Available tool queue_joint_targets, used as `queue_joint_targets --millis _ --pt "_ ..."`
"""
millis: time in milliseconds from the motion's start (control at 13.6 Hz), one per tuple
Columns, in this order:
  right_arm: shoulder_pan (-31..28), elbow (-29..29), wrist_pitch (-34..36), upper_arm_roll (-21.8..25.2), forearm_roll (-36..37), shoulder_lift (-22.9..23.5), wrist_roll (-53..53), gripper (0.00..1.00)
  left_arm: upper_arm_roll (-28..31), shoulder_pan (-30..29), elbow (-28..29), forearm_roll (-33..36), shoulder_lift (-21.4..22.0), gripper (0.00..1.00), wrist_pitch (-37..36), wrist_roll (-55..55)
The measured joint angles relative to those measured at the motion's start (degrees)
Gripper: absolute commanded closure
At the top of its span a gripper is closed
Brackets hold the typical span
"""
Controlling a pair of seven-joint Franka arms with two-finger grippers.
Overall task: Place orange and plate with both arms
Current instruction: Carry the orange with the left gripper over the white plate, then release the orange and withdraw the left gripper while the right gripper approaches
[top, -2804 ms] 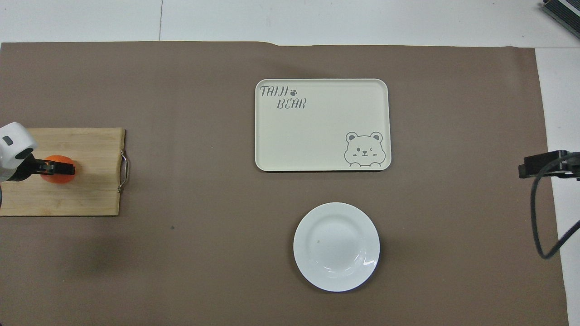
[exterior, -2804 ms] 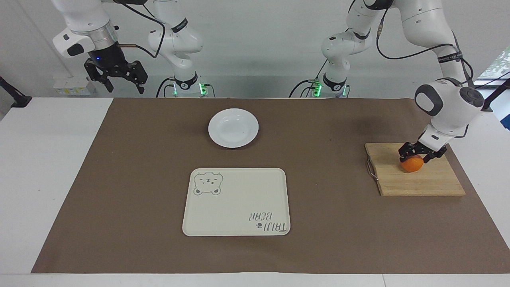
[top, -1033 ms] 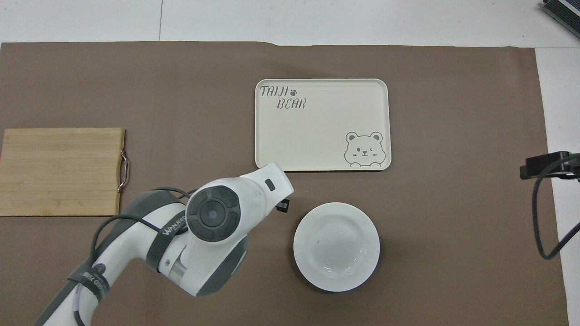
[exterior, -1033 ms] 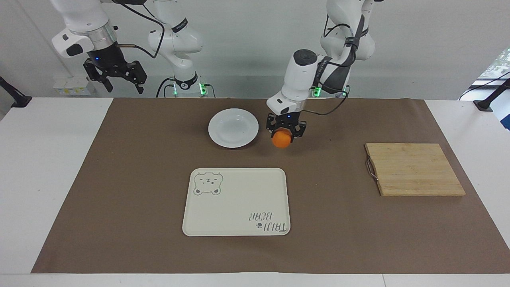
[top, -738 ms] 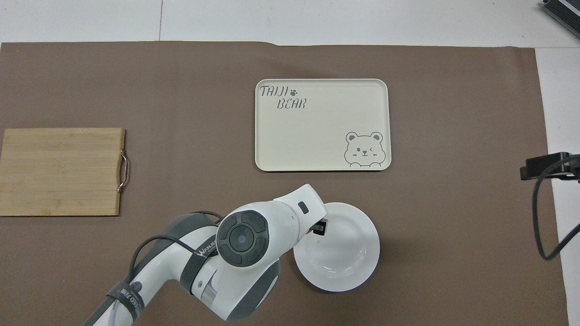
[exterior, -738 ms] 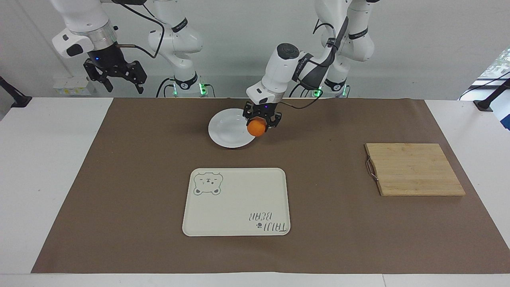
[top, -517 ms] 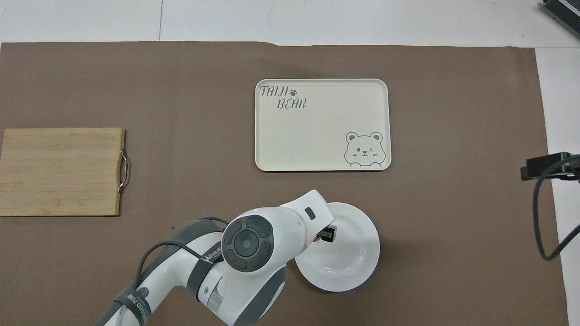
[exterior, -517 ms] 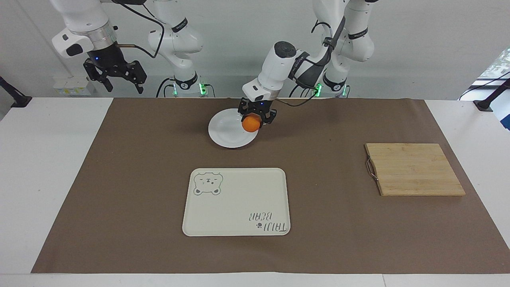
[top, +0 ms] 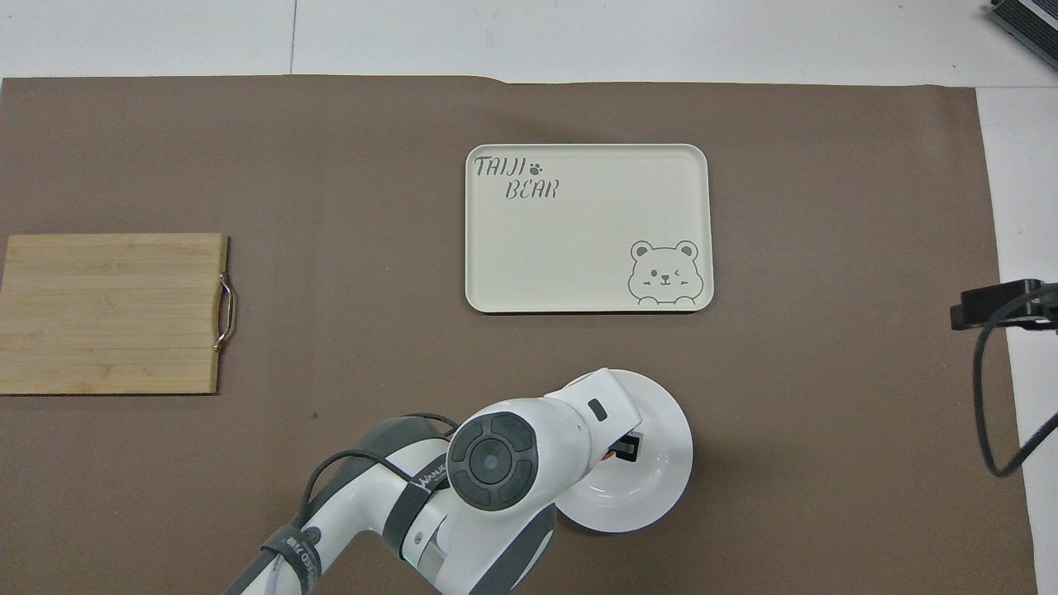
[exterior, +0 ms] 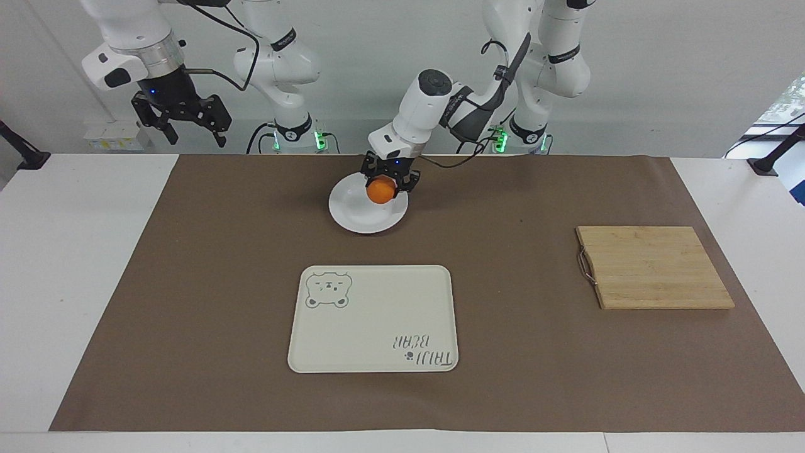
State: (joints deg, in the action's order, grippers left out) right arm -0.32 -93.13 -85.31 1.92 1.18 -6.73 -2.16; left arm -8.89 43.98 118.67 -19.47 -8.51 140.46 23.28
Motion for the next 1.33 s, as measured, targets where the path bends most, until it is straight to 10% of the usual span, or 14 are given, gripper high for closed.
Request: queue_joint_targets --millis 221,443,886,1328 --pt "0.0 0.0 0.0 0.0 0.0 0.0 0.0 0.0 -0.1 0.3 0.0 0.0 -2.4 0.79 0.3 0.7" --pt "0.0 0.0 0.0 0.1 0.0 0.0 0.0 0.0 -0.1 0.3 -0.1 0.0 -4.1 0.0 0.6 0.8" --pt "0.0 -0.1 0.0 0.1 0.0 0.0 0.0 0.0 0.7 0.2 -0.8 0.0 -4.2 0.0 -1.0 1.7" --pt "0.0 -2.0 0.0 0.1 -2.2 -0.2 0.4 0.0 2.1 -10.1 -2.9 7.7 2.7 0.0 -17.4 0.3"
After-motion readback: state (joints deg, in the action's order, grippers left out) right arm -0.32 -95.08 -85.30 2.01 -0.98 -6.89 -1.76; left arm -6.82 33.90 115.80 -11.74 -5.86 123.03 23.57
